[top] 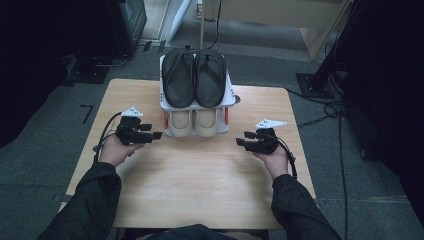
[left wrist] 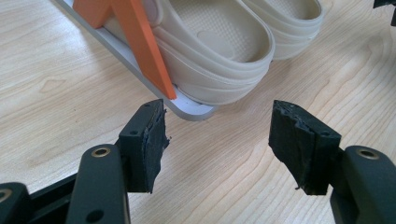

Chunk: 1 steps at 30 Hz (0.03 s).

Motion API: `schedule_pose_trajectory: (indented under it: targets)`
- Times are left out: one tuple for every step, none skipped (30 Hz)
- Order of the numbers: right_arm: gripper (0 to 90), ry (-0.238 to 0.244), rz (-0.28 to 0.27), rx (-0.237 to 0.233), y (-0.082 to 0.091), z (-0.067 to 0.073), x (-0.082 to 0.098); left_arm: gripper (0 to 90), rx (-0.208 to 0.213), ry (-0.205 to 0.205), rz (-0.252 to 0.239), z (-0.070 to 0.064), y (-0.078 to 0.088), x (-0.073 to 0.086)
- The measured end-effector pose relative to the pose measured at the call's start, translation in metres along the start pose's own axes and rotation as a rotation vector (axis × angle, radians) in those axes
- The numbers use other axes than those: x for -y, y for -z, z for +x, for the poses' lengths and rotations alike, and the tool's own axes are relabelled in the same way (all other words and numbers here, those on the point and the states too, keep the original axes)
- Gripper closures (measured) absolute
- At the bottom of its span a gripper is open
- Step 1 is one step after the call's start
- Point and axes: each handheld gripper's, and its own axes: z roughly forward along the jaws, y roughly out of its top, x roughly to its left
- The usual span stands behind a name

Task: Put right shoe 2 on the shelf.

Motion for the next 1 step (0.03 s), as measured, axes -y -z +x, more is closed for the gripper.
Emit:
schedule_pose_trajectory:
  targets:
    - [47.5,-0.005,0.002,0.000,-0.0005,0.0000,-0.0002,36.7,-0.001,0.004,-0.001,0.0000,0.0000,0.0001]
